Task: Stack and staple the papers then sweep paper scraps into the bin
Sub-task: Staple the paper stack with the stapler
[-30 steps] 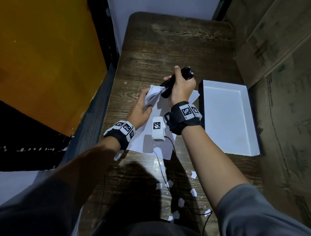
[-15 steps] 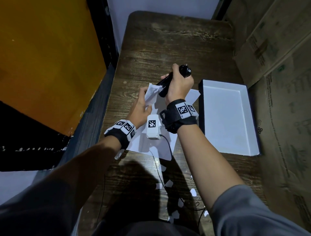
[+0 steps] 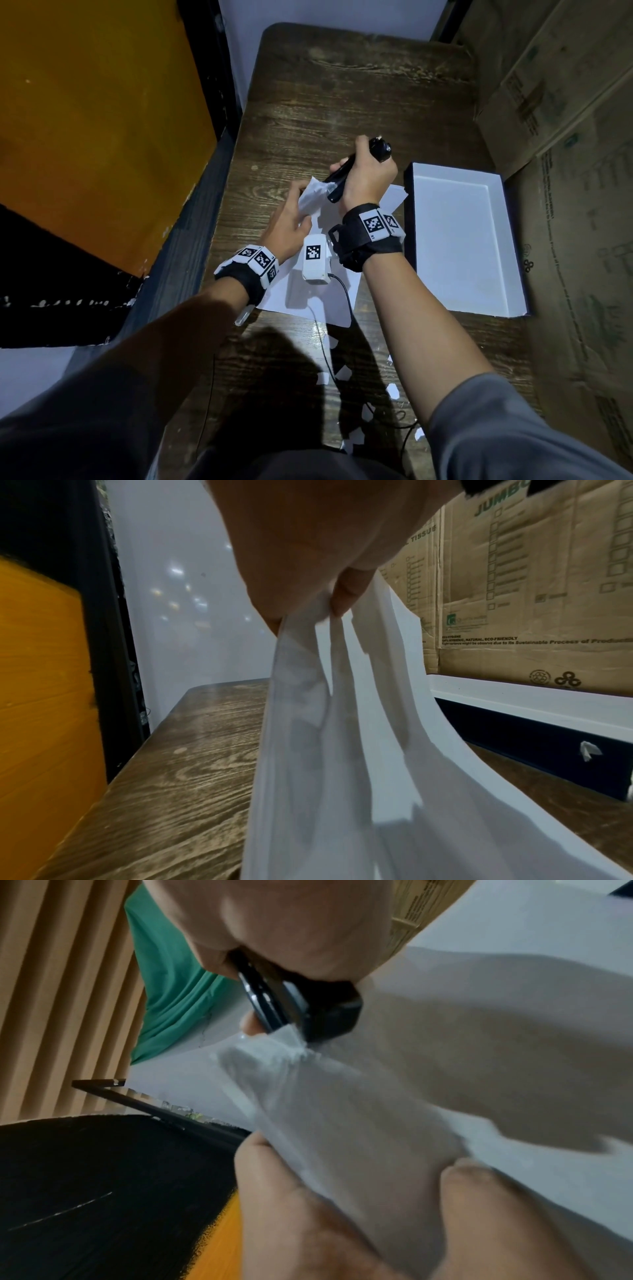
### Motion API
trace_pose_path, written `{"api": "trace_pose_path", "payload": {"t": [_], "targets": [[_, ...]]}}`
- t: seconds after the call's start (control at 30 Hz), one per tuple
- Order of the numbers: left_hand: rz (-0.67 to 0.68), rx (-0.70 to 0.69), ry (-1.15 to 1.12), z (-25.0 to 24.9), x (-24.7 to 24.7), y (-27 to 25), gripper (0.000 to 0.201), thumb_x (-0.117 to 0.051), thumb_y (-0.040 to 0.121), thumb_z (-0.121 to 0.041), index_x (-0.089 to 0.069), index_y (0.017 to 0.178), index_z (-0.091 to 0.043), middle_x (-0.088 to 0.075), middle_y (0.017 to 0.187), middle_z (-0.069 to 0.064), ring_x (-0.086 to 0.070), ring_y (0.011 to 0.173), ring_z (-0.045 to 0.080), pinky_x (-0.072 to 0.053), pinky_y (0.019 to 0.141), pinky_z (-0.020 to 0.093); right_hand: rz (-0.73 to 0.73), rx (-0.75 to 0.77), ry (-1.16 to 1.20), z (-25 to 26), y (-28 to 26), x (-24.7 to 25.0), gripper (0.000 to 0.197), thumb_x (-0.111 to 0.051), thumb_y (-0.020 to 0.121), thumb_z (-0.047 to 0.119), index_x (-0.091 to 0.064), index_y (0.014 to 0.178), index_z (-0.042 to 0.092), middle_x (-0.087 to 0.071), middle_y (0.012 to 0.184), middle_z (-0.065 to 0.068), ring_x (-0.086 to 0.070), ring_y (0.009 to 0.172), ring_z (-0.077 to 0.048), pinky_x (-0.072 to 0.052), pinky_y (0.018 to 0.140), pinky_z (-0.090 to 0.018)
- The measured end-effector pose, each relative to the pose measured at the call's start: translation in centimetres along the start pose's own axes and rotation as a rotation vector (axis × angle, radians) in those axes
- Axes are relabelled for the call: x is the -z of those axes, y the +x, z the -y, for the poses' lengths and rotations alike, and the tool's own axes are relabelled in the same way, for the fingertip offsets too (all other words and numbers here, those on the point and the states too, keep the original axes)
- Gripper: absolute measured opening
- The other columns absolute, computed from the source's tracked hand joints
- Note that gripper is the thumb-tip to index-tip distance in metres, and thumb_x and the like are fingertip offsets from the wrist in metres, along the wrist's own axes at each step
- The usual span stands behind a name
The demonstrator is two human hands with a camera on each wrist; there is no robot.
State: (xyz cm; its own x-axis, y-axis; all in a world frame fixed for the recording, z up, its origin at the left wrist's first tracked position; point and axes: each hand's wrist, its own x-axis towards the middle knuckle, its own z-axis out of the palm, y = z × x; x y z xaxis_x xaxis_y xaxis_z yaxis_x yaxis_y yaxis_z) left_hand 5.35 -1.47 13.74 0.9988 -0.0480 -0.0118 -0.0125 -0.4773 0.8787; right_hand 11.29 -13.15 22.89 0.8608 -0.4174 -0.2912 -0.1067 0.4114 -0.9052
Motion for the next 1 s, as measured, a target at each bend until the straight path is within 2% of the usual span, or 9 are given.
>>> {"api": "trace_pose_path", "payload": {"t": [0.2, 0.4, 0.5, 0.57, 0.6, 0.67, 0.73, 0.83, 1.0], "targets": [[0.031, 0.056, -0.033, -1.4, -0.2, -0.8, 0.049, -0.051, 0.097, 0.003, -0.036, 0.139, -0.015, -0.066, 0.121, 0.017, -0.067, 0.107, 0.040, -0.056, 0.094, 0.058, 0.020, -0.013, -0.011, -0.5, 0.6, 0.0, 0.019, -0.060, 0.085, 0.007, -0.050, 0.069, 0.007, -0.049, 0.043, -0.006, -0.049, 0.036, -0.021, -0.045, 0.047, -0.030], [-0.020, 0.164, -0.057, -0.5, 0.0, 0.5, 0.058, -0.048, 0.095, -0.001, -0.033, 0.150, -0.011, -0.064, 0.126, 0.025, -0.067, 0.109, 0.046, -0.056, 0.098, 0.062, 0.156, 0.382, -0.249, 0.7, 1.4, 2.7, 0.025, -0.073, 0.081, 0.007, -0.050, 0.082, 0.017, -0.057, 0.078, -0.004, -0.055, 0.069, -0.009, -0.046, 0.066, -0.013], [-0.052, 0.199, -0.102, -0.5, 0.4, 0.6, 0.065, -0.048, 0.098, 0.008, -0.029, 0.158, -0.008, -0.057, 0.137, 0.003, -0.061, 0.126, 0.025, -0.051, 0.108, 0.028, 0.289, 0.381, -0.481, 0.5, 2.1, 8.8, 0.045, -0.066, 0.078, -0.003, -0.038, 0.099, 0.026, -0.050, 0.097, -0.010, -0.055, 0.078, -0.015, -0.048, 0.065, -0.016], [-0.086, 0.188, -0.093, -0.2, 0.5, 0.7, 0.066, -0.046, 0.099, 0.012, -0.026, 0.160, -0.002, -0.048, 0.145, 0.002, -0.051, 0.131, 0.010, -0.041, 0.101, 0.000, 0.405, 0.298, -0.708, -0.2, 2.6, 14.8, 0.051, -0.062, 0.079, -0.007, -0.029, 0.104, 0.022, -0.044, 0.097, -0.005, -0.054, 0.075, -0.012, -0.046, 0.065, -0.023], [-0.099, 0.187, -0.088, 0.0, 0.3, 0.8, 0.065, -0.046, 0.100, 0.010, -0.026, 0.160, -0.002, -0.046, 0.153, 0.005, -0.047, 0.136, 0.012, -0.038, 0.104, -0.001, 0.429, 0.244, -0.861, -0.6, 2.9, 18.3, 0.050, -0.062, 0.080, -0.009, -0.028, 0.105, 0.017, -0.043, 0.096, -0.002, -0.053, 0.076, -0.010, -0.044, 0.067, -0.021], [-0.107, 0.209, -0.087, 0.2, 0.2, 0.8, 0.065, -0.047, 0.103, 0.003, -0.023, 0.162, -0.008, -0.040, 0.163, 0.012, -0.041, 0.150, 0.026, -0.036, 0.123, 0.027, 0.374, 0.140, -1.206, -1.2, 2.9, 25.2, 0.044, -0.067, 0.080, -0.006, -0.038, 0.107, 0.010, -0.045, 0.100, -0.006, -0.055, 0.086, -0.019, -0.041, 0.075, -0.019], [-0.111, 0.250, -0.111, 0.2, 0.1, 0.7, 0.065, -0.047, 0.105, -0.003, -0.022, 0.163, -0.017, -0.040, 0.164, 0.012, -0.040, 0.151, 0.032, -0.036, 0.125, 0.051, 0.203, 0.047, -1.426, -1.7, 2.9, 32.5, 0.040, -0.072, 0.077, -0.002, -0.049, 0.109, 0.007, -0.053, 0.107, -0.016, -0.057, 0.097, -0.031, -0.046, 0.087, -0.031], [-0.135, 0.312, -0.207, -0.5, -0.1, 0.4, 0.067, -0.048, 0.104, -0.007, -0.021, 0.161, -0.031, -0.045, 0.161, 0.007, -0.048, 0.147, 0.032, -0.042, 0.119, 0.058, 0.014, -0.098, -1.542, -2.4, 2.3, 41.0, 0.038, -0.070, 0.077, -0.002, -0.055, 0.112, 0.004, -0.062, 0.110, -0.024, -0.061, 0.103, -0.039, -0.051, 0.086, -0.044], [-0.193, 0.329, -0.284, -2.0, -0.4, -0.4, 0.059, -0.054, 0.100, -0.015, -0.035, 0.147, -0.047, -0.059, 0.143, -0.003, -0.061, 0.130, 0.027, -0.054, 0.106, 0.058, -0.074, -0.212, -1.704, -4.0, 1.2, 47.2, 0.038, -0.061, 0.085, -0.005, -0.049, 0.120, -0.007, -0.057, 0.120, -0.031, -0.055, 0.112, -0.044, -0.048, 0.090, -0.047]]}}
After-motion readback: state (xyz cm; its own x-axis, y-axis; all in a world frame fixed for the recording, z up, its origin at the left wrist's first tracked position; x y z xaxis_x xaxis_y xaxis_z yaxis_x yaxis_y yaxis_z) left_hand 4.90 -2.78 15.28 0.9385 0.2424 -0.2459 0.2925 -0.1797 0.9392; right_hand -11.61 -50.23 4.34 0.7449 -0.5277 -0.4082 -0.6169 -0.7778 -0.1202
